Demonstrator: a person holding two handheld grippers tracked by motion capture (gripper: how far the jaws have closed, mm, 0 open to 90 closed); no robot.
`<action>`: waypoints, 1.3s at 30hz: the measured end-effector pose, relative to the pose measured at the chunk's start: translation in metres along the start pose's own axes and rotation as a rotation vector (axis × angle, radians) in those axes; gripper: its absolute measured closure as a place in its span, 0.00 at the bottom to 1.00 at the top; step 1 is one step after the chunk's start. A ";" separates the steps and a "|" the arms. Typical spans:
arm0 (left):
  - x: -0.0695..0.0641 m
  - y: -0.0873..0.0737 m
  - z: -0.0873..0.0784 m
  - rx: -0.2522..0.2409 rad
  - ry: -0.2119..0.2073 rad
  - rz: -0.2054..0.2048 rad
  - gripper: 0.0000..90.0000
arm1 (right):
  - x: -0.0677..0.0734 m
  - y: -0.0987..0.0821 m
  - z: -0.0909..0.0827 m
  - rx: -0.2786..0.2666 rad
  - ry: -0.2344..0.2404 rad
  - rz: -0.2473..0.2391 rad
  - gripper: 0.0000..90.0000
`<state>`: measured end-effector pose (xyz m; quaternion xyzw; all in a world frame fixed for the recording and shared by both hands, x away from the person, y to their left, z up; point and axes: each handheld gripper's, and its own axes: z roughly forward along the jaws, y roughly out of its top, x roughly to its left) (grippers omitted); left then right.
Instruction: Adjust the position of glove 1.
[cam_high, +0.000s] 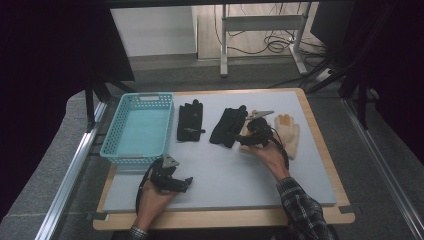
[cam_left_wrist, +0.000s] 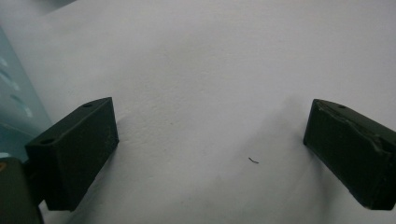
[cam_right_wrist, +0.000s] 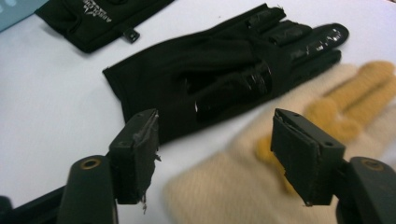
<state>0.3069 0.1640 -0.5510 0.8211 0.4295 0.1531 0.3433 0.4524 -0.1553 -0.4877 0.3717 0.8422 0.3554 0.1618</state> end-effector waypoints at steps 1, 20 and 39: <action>0.000 0.000 0.000 0.000 0.000 0.000 0.04 | -0.001 0.003 0.003 0.002 0.004 0.002 0.38; 0.000 0.000 0.000 -0.002 0.000 -0.002 0.04 | -0.010 0.043 0.066 0.085 -0.068 0.037 0.37; 0.000 0.000 0.000 -0.003 0.000 -0.003 0.04 | -0.006 0.044 0.083 0.142 -0.032 0.091 0.83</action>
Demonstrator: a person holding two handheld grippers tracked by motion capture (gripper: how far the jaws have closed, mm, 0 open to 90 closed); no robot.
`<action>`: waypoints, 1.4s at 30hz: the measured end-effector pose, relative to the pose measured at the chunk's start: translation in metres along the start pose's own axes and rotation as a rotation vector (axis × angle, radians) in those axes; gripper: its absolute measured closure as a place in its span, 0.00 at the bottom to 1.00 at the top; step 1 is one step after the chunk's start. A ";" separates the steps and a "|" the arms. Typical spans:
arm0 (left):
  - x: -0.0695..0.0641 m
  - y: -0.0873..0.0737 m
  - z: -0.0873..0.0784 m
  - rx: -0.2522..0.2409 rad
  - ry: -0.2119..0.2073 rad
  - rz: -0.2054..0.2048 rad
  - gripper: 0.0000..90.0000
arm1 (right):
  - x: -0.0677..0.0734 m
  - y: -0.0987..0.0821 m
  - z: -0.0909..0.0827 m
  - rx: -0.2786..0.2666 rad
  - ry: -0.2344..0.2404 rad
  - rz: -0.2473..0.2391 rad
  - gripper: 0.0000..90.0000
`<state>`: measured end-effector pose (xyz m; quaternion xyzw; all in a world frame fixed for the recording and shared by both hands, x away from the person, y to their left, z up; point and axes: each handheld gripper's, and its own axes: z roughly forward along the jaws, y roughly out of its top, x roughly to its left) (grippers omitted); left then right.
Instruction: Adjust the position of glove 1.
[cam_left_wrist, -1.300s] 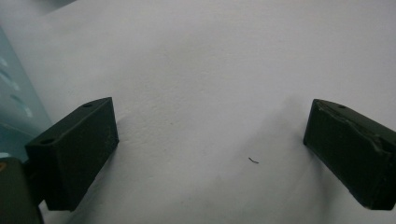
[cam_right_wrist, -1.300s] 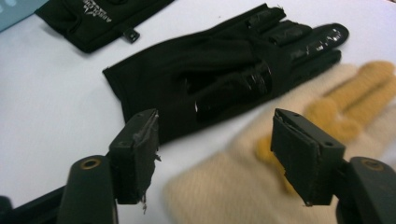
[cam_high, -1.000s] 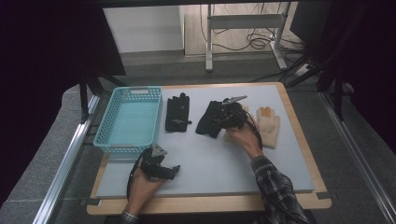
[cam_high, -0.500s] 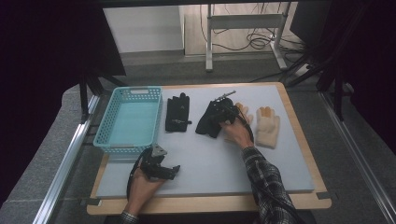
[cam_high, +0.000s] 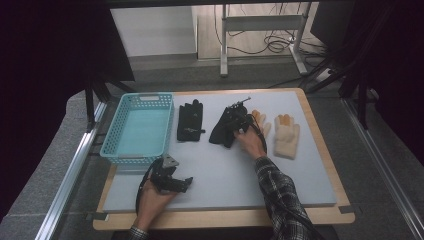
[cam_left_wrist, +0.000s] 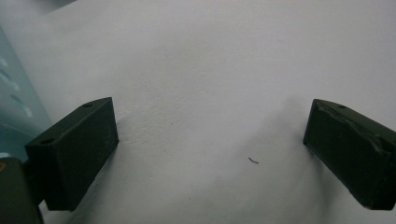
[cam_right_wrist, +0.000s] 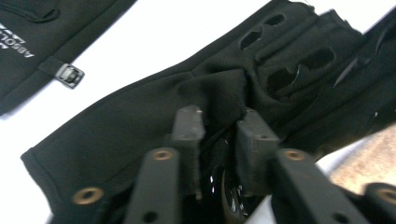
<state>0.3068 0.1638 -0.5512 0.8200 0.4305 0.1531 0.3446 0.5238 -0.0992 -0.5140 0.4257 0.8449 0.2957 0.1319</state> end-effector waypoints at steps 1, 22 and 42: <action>0.000 0.000 0.000 0.000 0.000 0.000 0.04 | 0.002 0.001 -0.001 0.003 -0.005 -0.014 0.88; 0.000 0.000 0.000 0.002 0.001 0.005 0.04 | 0.034 -0.002 -0.076 -0.120 0.133 -0.139 0.90; 0.000 0.000 0.000 -0.002 0.003 -0.002 0.04 | 0.091 -0.087 -0.102 -0.103 0.217 -0.191 0.76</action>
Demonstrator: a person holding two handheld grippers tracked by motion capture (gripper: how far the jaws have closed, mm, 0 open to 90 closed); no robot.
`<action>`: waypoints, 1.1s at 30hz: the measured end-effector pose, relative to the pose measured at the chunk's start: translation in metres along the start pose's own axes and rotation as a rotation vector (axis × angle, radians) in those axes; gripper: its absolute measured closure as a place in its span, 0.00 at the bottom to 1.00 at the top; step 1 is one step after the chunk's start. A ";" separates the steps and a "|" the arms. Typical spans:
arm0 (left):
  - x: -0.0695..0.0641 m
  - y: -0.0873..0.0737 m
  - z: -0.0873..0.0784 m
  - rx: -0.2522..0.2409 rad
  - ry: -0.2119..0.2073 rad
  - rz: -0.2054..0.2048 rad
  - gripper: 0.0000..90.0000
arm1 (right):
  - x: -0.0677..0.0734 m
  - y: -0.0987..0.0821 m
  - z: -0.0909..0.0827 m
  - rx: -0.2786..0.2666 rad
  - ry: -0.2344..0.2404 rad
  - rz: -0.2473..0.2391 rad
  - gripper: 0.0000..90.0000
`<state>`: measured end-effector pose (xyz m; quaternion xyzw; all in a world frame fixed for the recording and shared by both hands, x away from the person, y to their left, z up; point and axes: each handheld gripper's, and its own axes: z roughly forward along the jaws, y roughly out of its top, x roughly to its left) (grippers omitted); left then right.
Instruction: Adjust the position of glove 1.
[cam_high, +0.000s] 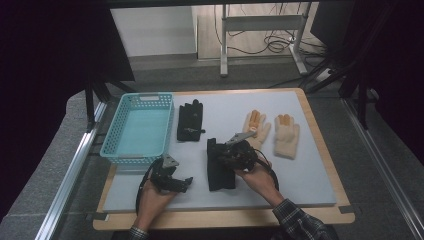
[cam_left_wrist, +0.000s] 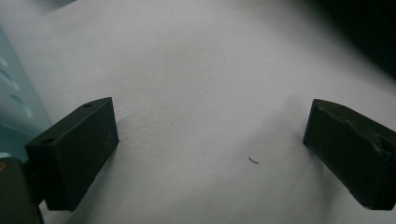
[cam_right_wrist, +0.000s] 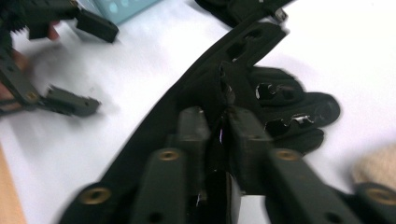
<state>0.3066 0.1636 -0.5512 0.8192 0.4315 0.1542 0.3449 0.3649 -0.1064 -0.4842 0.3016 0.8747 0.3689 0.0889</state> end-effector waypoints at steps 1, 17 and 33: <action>0.000 0.000 0.000 -0.003 0.000 -0.003 0.04 | 0.000 -0.002 0.000 -0.007 -0.009 -0.006 0.71; 0.000 0.000 0.000 0.007 -0.001 0.005 0.04 | -0.033 0.004 0.006 -0.020 -0.063 0.022 0.46; 0.000 0.000 0.000 0.006 -0.002 0.006 0.04 | -0.052 0.073 0.071 -0.003 -0.041 -0.021 0.71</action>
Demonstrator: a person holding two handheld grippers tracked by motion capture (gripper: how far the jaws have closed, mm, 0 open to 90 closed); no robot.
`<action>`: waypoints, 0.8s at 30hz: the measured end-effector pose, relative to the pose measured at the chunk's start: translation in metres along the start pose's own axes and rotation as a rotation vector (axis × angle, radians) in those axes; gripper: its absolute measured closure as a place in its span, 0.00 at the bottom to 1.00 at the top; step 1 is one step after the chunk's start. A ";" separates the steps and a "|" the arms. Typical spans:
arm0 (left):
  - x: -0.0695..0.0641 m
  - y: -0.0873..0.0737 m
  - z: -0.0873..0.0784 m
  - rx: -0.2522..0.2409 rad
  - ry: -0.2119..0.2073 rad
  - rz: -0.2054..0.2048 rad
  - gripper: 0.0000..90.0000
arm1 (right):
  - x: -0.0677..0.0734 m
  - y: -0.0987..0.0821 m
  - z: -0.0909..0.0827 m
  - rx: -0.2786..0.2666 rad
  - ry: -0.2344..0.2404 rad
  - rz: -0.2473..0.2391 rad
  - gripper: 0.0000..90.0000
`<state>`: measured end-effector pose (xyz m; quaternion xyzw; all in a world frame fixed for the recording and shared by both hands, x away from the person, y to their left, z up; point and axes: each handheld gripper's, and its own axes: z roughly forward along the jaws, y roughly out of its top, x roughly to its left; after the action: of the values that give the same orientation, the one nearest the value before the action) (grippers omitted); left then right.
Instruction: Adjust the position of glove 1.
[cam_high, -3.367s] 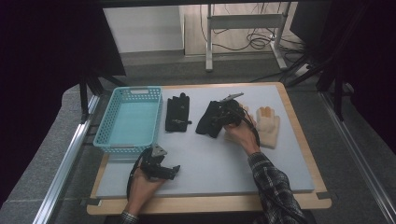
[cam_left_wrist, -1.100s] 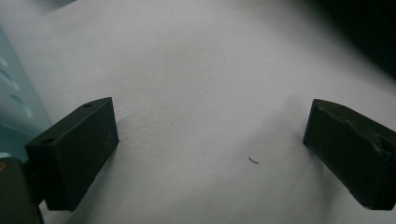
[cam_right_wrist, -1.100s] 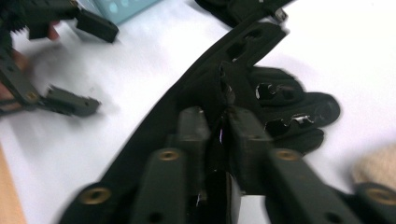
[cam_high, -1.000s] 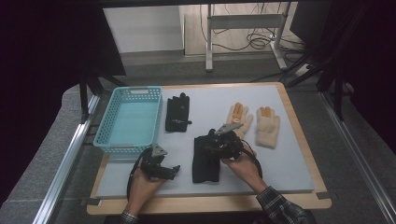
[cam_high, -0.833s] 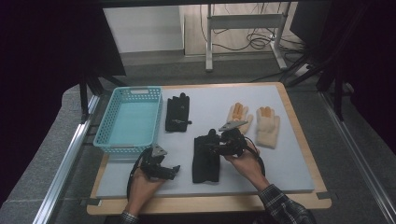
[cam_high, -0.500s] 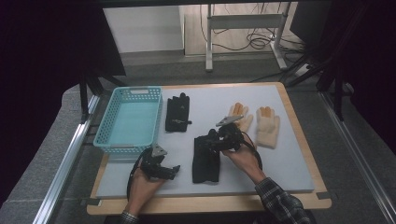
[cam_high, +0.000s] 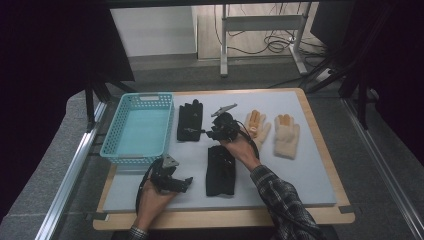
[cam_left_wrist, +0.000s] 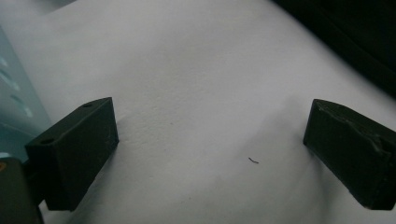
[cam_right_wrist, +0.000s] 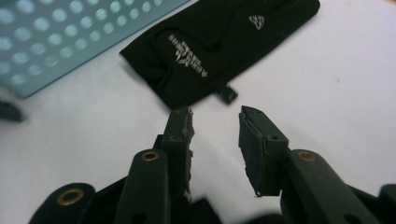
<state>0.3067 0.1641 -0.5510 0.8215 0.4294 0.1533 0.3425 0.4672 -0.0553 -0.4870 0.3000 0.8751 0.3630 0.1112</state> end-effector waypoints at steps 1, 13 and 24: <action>0.000 0.000 0.000 0.000 0.000 0.000 0.04 | 0.000 0.000 0.000 0.000 0.000 0.000 0.71; 0.000 0.000 0.000 -0.005 -0.001 -0.005 0.04 | -0.001 0.034 0.052 0.015 -0.016 -0.020 0.60; 0.000 0.000 0.000 -0.003 -0.001 -0.004 0.04 | -0.003 0.047 0.097 0.069 -0.025 -0.042 0.44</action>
<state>0.3066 0.1640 -0.5510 0.8204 0.4305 0.1528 0.3440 0.5304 0.0246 -0.5234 0.2897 0.8918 0.3265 0.1191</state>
